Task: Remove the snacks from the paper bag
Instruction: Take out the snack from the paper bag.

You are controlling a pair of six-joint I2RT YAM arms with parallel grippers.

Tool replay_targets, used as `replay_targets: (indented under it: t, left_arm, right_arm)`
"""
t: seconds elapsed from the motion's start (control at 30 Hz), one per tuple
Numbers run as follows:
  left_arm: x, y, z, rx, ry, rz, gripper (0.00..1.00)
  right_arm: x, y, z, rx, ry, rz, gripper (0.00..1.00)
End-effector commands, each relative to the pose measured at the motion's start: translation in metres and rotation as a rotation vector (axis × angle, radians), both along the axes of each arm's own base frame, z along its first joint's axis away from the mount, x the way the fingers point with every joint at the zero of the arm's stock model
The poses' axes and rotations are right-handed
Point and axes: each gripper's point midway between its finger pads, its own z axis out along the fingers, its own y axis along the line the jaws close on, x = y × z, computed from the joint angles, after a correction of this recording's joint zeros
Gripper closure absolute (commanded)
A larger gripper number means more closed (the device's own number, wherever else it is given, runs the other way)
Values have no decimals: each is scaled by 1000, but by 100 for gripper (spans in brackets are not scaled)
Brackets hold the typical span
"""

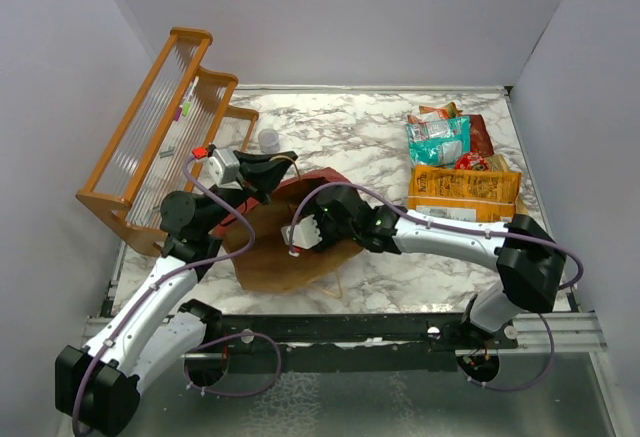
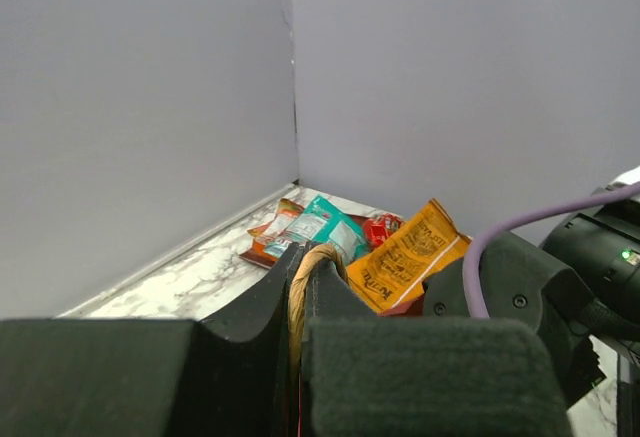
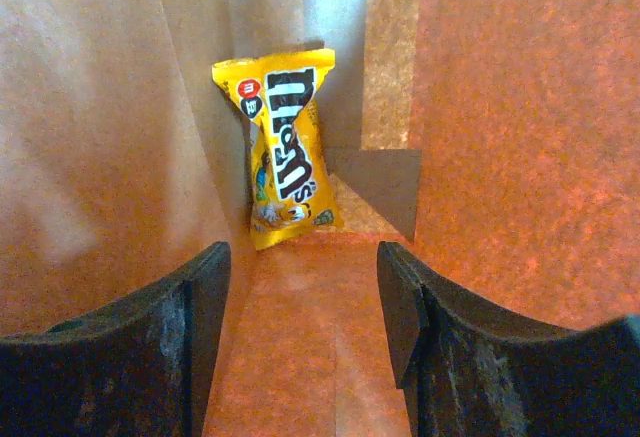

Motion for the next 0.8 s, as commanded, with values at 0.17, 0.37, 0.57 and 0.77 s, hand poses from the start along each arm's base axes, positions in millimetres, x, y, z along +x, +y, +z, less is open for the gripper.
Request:
replay_targets:
  t: [0.17, 0.37, 0.57, 0.77]
  left_arm:
    - [0, 6, 20, -98, -27, -5, 100]
    - [-4, 5, 26, -117, -28, -28, 100]
    - [-7, 0, 23, -124, -15, -55, 100]
    - [3, 0, 18, -91, -2, -16, 100]
  right_arm:
    - [8, 2, -8, -69, -12, -21, 38]
    - [12, 10, -10, -82, -13, -9, 37]
    - [17, 16, -9, -96, -13, -56, 37]
    - [-6, 37, 20, -41, 11, 30, 37]
